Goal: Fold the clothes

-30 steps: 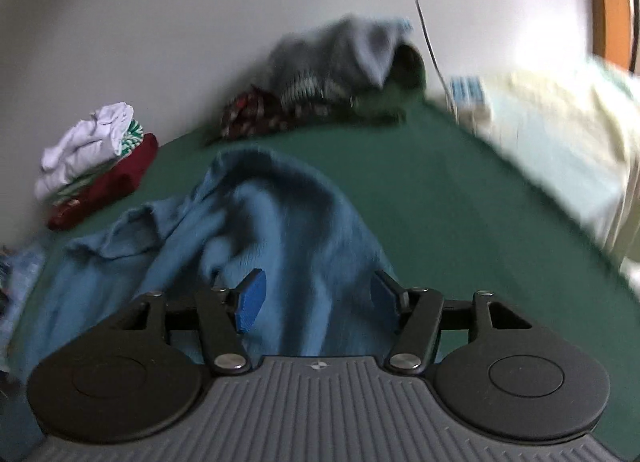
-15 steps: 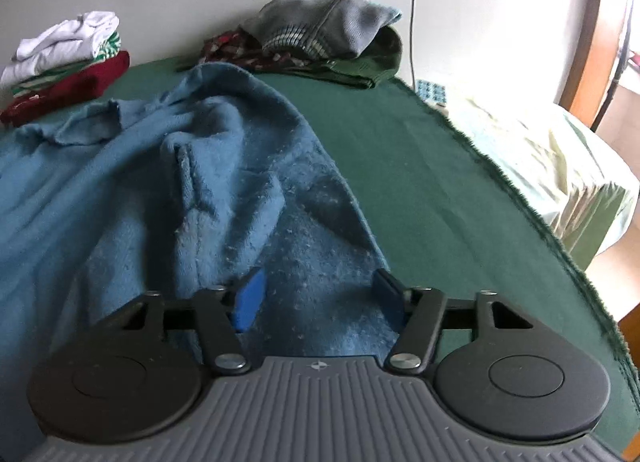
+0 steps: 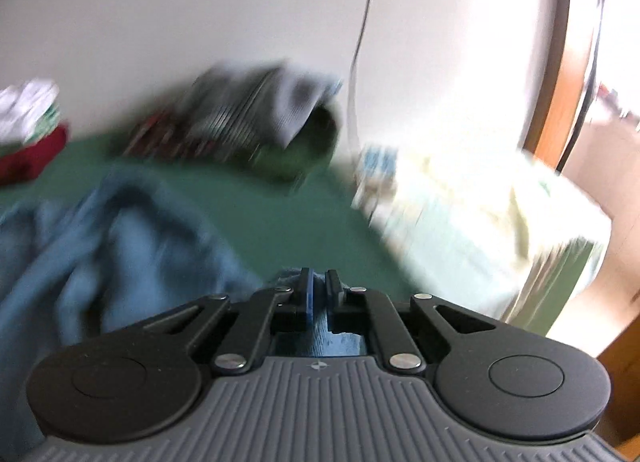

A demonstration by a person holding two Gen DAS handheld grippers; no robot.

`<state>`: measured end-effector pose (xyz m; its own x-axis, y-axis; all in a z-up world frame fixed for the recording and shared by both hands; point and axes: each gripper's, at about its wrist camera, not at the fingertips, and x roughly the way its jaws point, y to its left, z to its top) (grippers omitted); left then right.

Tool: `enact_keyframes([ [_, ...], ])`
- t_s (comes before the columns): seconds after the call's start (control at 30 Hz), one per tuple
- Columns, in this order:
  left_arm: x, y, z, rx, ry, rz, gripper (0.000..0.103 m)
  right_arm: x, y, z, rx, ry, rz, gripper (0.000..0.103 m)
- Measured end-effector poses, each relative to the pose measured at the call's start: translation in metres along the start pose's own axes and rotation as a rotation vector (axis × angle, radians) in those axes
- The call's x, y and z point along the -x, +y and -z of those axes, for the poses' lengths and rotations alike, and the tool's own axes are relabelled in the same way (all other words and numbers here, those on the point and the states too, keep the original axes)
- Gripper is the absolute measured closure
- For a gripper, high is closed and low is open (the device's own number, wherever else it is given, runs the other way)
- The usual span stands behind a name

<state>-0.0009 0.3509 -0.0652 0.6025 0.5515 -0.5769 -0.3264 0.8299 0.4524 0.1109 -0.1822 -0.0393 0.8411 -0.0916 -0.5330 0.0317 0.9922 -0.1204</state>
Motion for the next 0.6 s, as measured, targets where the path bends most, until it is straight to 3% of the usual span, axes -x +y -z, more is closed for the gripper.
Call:
enact_keyframes([
  [0.1,-0.025,0.008,-0.028,0.033,0.057,-0.027,0.066,-0.036,-0.005,-0.032,0.063,-0.014,0.103,0.103],
  [0.17,-0.035,-0.001,-0.026,-0.015,0.112,-0.039,0.062,-0.065,-0.004,-0.047,0.126,0.013,0.186,0.100],
  [0.23,-0.040,-0.009,-0.020,-0.070,0.154,-0.044,0.052,-0.081,-0.007,-0.053,0.113,0.073,0.190,0.096],
  [0.33,-0.029,-0.009,0.005,-0.122,0.161,-0.009,0.030,-0.069,0.026,-0.047,0.149,0.082,-0.034,0.081],
  [0.37,-0.022,-0.006,0.012,-0.129,0.159,0.003,0.030,-0.064,0.038,-0.045,0.164,0.081,-0.117,0.077],
  [0.5,0.011,0.007,0.032,-0.153,0.140,0.044,0.029,-0.044,0.087,-0.036,0.221,0.078,-0.448,0.077],
  [0.57,0.023,0.011,0.035,-0.162,0.134,0.023,0.028,-0.034,0.111,-0.031,0.249,0.075,-0.614,0.079],
  [0.6,0.027,0.013,0.034,-0.155,0.134,0.010,0.028,-0.038,0.122,-0.033,0.253,0.077,-0.639,0.079],
])
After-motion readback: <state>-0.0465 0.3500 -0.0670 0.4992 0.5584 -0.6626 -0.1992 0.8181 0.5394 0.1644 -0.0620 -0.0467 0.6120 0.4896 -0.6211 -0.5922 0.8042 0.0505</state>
